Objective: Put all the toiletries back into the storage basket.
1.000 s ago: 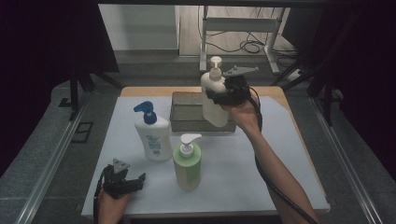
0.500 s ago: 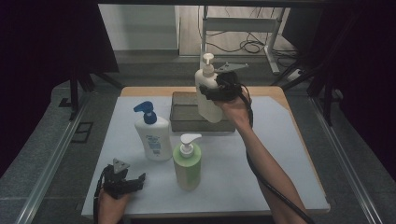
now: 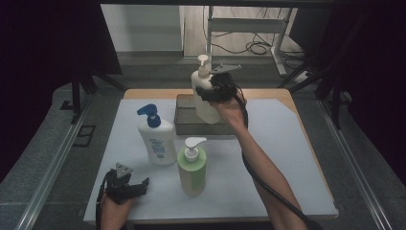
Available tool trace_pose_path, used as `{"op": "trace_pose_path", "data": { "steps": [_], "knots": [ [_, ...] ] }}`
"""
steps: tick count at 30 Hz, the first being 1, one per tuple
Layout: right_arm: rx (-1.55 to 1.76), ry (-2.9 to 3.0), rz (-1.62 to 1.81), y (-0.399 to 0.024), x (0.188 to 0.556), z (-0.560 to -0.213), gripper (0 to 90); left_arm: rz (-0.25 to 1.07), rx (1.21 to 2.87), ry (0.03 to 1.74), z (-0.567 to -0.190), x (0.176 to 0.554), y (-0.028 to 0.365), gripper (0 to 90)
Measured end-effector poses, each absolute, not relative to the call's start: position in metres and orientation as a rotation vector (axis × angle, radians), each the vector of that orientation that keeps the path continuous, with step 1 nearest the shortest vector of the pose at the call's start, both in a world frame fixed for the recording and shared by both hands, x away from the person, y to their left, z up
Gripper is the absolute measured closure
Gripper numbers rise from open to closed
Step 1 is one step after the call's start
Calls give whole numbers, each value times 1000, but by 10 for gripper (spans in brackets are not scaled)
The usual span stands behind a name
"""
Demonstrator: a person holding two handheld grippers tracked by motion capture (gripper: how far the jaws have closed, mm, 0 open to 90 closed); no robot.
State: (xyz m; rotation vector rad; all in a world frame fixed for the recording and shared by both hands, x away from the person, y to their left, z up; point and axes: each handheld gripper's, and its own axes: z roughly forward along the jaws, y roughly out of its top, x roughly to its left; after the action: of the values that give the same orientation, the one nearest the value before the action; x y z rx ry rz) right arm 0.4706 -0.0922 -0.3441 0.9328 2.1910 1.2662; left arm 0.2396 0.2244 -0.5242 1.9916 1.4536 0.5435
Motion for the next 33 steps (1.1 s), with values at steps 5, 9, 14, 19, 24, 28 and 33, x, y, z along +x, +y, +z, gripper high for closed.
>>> {"op": "trace_pose_path", "data": {
  "steps": [5,9,14,19,24,28,33],
  "knots": [
    [929,2189,1264,-89,474,-345,383,543,1990,1454,-524,240,224,121],
    [934,2184,1259,-85,480,-347,384,543,1990,1454,-524,240,224,121],
    [924,2184,1257,-81,486,-352,383,543,1990,1454,-524,240,224,121],
    [940,2182,1249,-79,492,-359,384,543,1990,1454,-524,240,224,121],
    [957,2183,1247,-77,497,-368,383,543,1991,1454,-524,240,224,121],
    [956,2196,1236,-75,498,-375,383,543,1992,1454,-524,240,224,121],
    [961,2214,1228,-74,498,-382,382,544,1990,1454,-524,240,224,121]
  ]
}}
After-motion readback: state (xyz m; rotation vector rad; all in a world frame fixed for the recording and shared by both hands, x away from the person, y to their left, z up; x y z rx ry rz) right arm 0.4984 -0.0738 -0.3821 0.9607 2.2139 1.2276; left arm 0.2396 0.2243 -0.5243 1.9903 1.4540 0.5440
